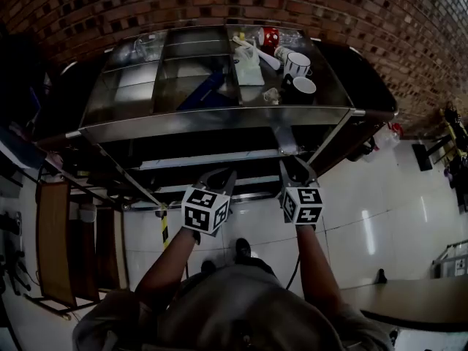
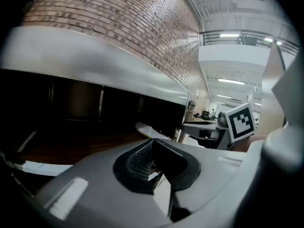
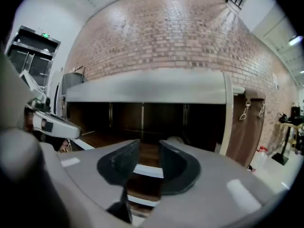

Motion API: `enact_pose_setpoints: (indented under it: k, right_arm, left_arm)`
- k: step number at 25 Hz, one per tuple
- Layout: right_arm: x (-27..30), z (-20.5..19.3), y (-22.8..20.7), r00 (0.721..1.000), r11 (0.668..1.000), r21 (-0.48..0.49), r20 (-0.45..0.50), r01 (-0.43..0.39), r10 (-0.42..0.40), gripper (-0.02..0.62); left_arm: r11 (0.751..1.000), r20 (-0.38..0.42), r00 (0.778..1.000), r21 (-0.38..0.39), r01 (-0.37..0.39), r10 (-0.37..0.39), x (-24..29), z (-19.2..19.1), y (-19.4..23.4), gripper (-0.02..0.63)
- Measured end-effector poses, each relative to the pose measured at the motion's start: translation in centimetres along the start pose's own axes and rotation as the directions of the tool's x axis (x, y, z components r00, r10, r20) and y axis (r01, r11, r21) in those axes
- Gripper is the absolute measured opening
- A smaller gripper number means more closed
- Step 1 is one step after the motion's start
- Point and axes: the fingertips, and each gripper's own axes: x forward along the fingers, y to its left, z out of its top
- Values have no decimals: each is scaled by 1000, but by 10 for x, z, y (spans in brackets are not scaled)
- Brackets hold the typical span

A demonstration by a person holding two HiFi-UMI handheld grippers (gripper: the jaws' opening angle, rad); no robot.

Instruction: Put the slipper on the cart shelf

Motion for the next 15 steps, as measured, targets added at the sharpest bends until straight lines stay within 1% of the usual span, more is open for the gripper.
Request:
enact_pose_setpoints:
  k: [2,4,5,9,15]
  right_arm:
    - [-18,11,10,999,1000,6,35,1,-1,57]
    - [-34,23,20,998,1000,8,66,-8,8,12]
    - [-41,29,25,996,1000,10,82,-22,21,0]
    - [-61,49,49,986,993,23,128,-112,108,0]
    - [-68,65,77,968,975,29,128,-222,217,0]
  left_arm:
    - [1000,22,1000,-3,18,-18,-9,5,-6,8]
    - [1000,45,998,0,31,-31,-18,12,-11,8]
    - [999,56,998,4,36,-36,-21,16,-13,8]
    - [998,76,996,34,44,-47,-32,24,-20,8]
    - [998,87,995,47,39,-43,-39,32,-23,8]
